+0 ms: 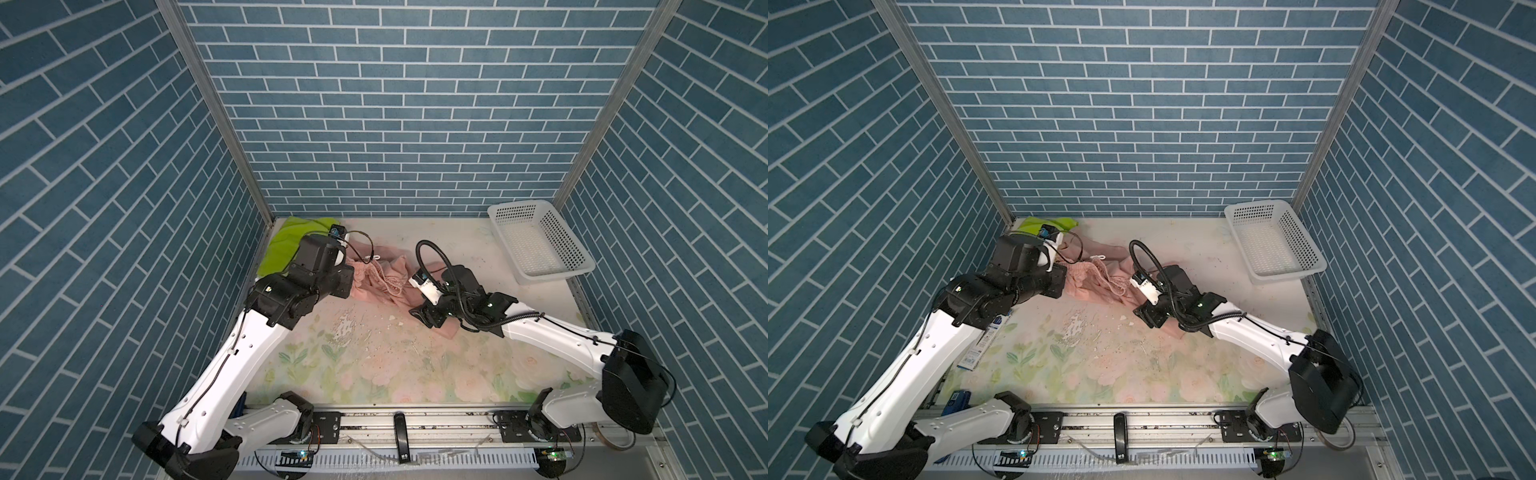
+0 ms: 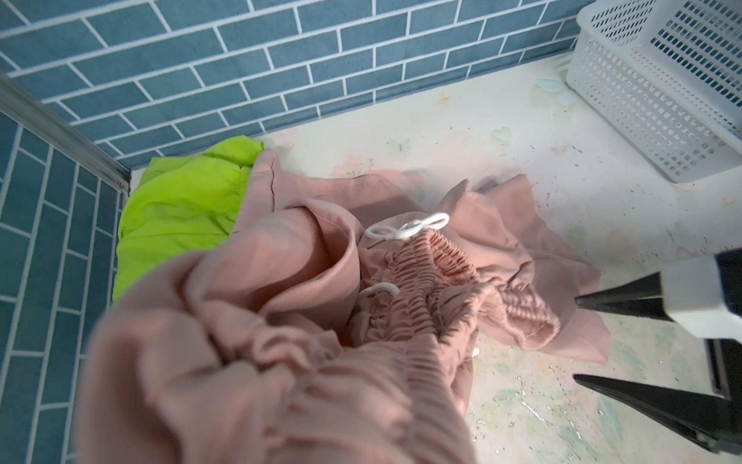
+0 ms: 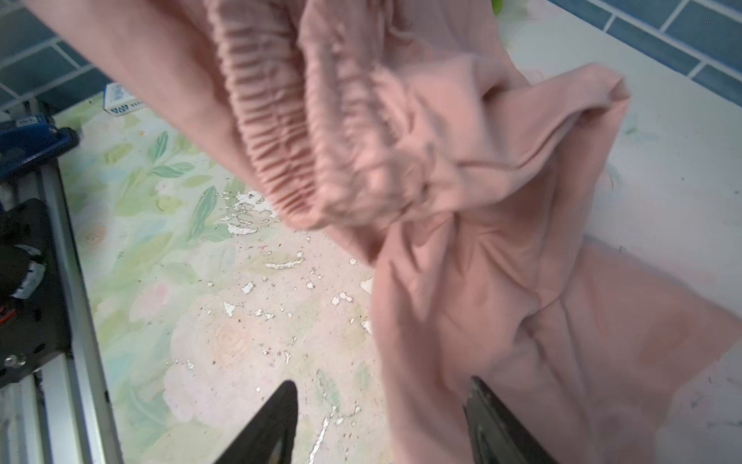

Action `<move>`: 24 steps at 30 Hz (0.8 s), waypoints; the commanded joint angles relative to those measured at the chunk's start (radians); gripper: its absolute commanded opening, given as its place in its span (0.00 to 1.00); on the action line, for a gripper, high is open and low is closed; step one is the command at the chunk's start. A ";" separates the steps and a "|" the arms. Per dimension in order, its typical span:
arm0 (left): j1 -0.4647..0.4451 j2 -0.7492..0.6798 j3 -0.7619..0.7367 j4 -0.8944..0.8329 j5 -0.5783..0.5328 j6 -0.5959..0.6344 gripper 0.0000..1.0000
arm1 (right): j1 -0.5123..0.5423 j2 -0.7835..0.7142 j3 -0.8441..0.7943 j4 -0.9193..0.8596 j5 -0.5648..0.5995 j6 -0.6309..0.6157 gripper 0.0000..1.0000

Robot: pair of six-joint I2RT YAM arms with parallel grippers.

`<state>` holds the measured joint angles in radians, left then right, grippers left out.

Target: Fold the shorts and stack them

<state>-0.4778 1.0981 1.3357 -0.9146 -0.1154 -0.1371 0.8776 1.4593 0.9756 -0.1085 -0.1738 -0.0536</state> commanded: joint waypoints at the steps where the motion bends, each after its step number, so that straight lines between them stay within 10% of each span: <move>1: 0.033 -0.003 -0.042 -0.046 0.099 0.005 0.00 | 0.078 0.087 0.051 0.080 0.143 -0.131 0.69; 24: 0.095 -0.026 -0.067 -0.059 0.133 0.033 0.00 | 0.175 0.350 0.194 0.347 0.357 -0.351 0.58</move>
<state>-0.3920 1.0946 1.2774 -0.9592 0.0204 -0.1207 1.0492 1.7866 1.1297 0.2092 0.1368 -0.3504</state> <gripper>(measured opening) 0.071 0.580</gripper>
